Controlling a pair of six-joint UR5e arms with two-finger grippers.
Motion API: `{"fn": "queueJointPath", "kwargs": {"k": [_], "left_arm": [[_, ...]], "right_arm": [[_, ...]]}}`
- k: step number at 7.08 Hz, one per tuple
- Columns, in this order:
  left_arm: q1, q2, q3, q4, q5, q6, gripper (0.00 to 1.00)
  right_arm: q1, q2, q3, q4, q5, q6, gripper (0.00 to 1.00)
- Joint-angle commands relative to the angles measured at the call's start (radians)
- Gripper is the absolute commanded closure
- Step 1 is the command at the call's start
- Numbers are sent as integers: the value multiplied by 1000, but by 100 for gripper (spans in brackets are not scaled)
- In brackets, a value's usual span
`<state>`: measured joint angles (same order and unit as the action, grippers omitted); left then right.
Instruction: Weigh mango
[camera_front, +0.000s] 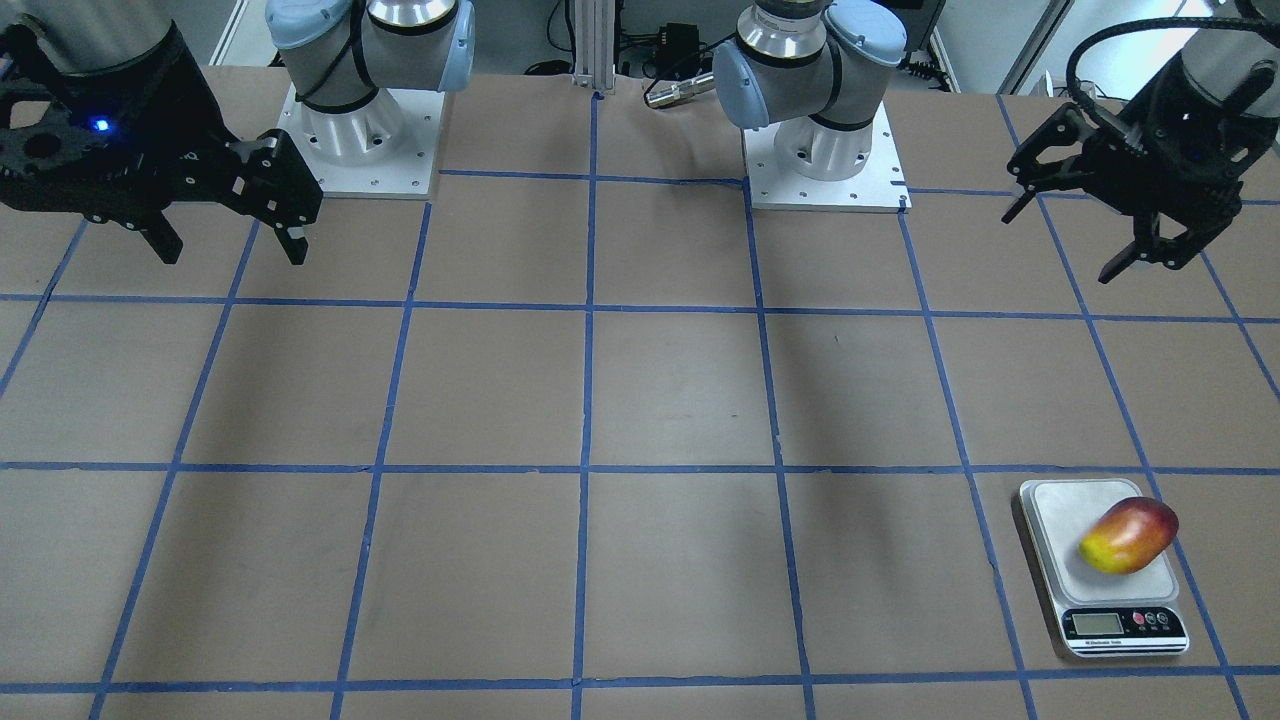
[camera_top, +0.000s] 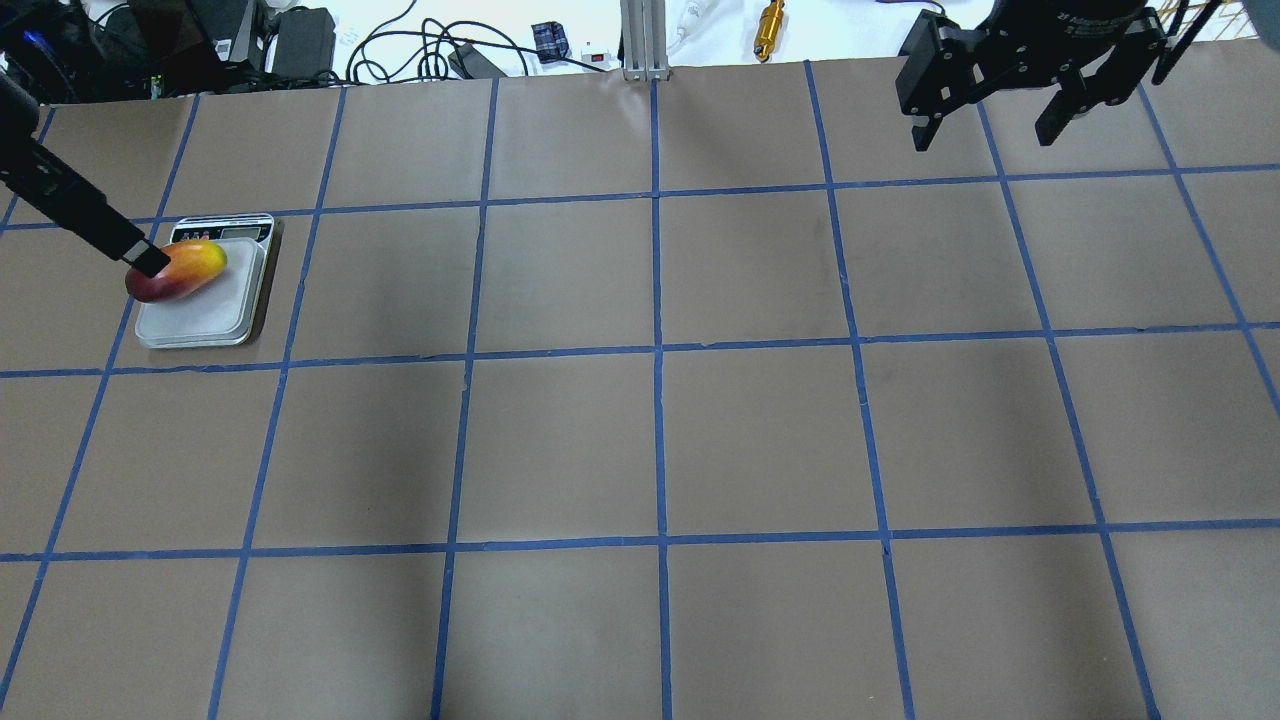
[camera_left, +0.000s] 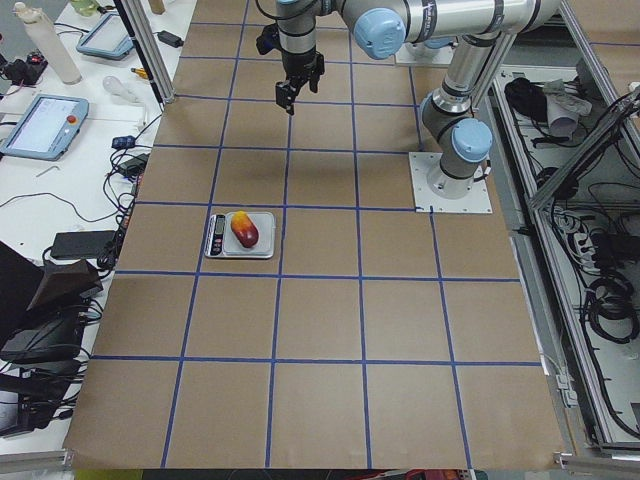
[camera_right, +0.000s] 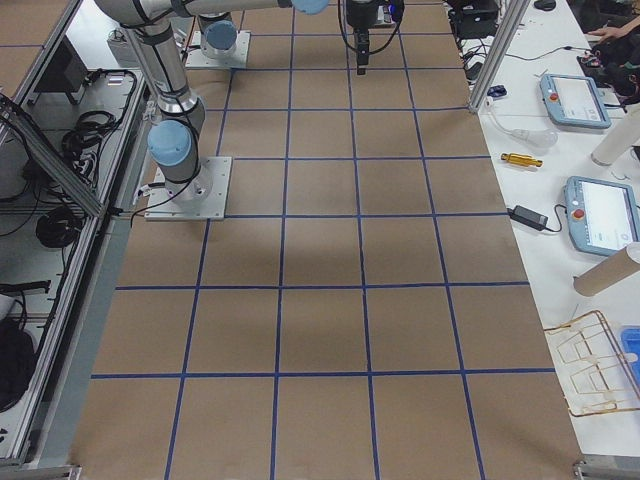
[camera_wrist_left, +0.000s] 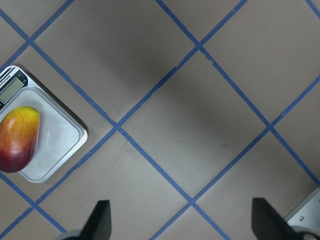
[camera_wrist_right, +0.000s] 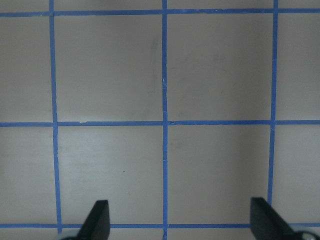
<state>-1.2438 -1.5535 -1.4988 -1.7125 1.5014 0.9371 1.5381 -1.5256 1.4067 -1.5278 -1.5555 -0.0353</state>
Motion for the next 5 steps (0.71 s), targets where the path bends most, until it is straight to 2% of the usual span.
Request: {"fn": "queueJointPath", "kwargs": {"k": [1, 3, 5], "left_arm": [[-139, -19, 9, 25, -3, -254, 0], [-218, -20, 6, 34, -1, -473, 0], [-262, -29, 5, 63, -4, -788, 0]], "right_arm": [[1, -1, 0, 0, 0, 0, 0], [1, 1, 0, 0, 0, 0, 0], [1, 1, 0, 0, 0, 0, 0]]}}
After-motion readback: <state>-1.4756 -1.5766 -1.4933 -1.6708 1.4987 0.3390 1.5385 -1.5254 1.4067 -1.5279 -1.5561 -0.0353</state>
